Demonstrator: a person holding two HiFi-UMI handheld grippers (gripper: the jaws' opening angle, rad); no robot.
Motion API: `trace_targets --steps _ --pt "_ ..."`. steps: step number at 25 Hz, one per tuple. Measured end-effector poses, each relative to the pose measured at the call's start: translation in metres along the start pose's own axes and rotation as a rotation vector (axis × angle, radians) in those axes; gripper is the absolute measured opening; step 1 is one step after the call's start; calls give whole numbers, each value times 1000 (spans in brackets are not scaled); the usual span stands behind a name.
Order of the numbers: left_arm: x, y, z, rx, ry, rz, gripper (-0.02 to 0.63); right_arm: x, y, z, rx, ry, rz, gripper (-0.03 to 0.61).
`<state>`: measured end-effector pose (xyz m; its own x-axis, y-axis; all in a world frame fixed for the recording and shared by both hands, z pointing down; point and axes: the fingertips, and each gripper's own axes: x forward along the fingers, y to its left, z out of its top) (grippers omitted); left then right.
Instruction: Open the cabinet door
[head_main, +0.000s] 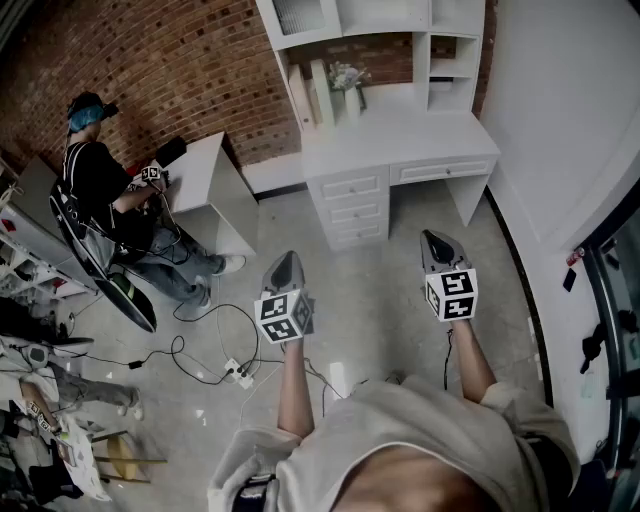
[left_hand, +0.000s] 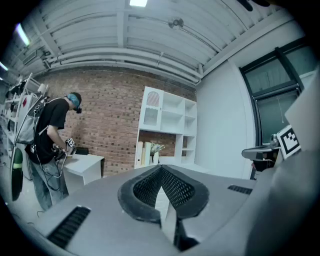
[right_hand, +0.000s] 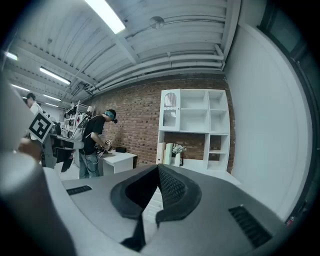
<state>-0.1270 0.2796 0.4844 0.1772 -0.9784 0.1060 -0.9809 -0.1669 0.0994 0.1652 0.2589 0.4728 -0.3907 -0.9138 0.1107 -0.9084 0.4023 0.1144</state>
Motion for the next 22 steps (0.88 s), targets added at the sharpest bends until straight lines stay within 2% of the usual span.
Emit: trace_targets --steps 7,22 --pt "3 -13 -12 -13 27 -17 26 -1 -9 -4 -4 10 9 13" --pt "18 -56 -30 18 58 -20 26 -9 -40 -27 -8 -2 20 14"
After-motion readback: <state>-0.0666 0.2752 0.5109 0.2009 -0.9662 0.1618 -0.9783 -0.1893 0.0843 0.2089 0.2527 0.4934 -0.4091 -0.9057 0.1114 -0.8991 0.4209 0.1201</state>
